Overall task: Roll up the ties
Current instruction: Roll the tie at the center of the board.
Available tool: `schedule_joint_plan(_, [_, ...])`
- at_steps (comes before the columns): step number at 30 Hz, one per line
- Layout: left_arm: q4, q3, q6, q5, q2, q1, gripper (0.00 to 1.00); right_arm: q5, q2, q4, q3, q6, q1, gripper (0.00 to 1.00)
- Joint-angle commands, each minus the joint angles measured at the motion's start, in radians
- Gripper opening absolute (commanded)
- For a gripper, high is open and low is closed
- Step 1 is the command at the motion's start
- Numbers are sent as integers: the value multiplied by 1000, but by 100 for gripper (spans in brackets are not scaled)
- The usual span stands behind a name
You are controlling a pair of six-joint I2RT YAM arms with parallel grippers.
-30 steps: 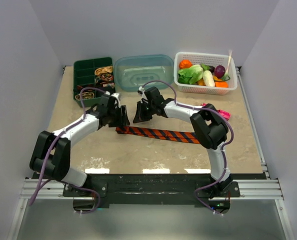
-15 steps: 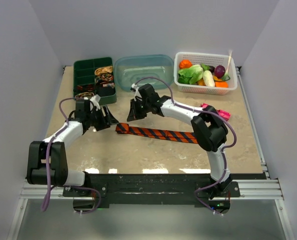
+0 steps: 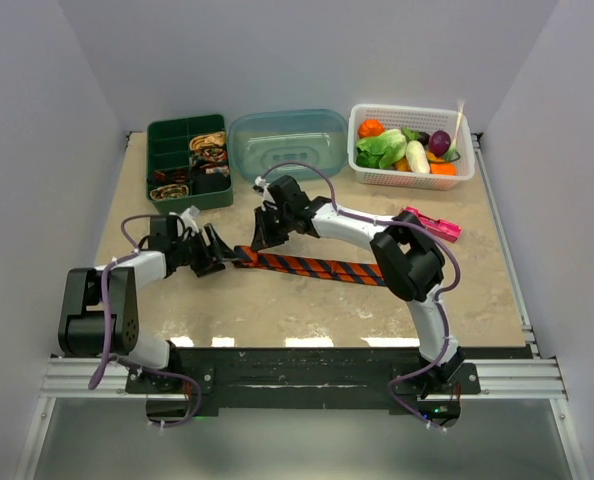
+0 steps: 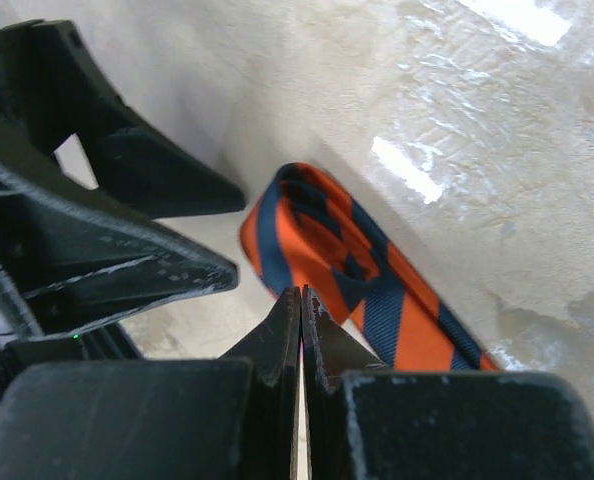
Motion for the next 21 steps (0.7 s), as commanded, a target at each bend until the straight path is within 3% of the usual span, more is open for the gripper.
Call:
schedule_joint_plan(1, [78, -8, -27, 39, 11, 10, 68, 35, 16, -18, 24, -24, 0, 0])
schedule_joint_plan(12, [130, -27, -38, 53, 85, 10, 69, 56, 51, 7, -35, -30, 0, 0])
schedule_joint_plan(21, [207, -44, -64, 81, 149, -5, 62, 62, 56, 15, -52, -35, 0, 0])
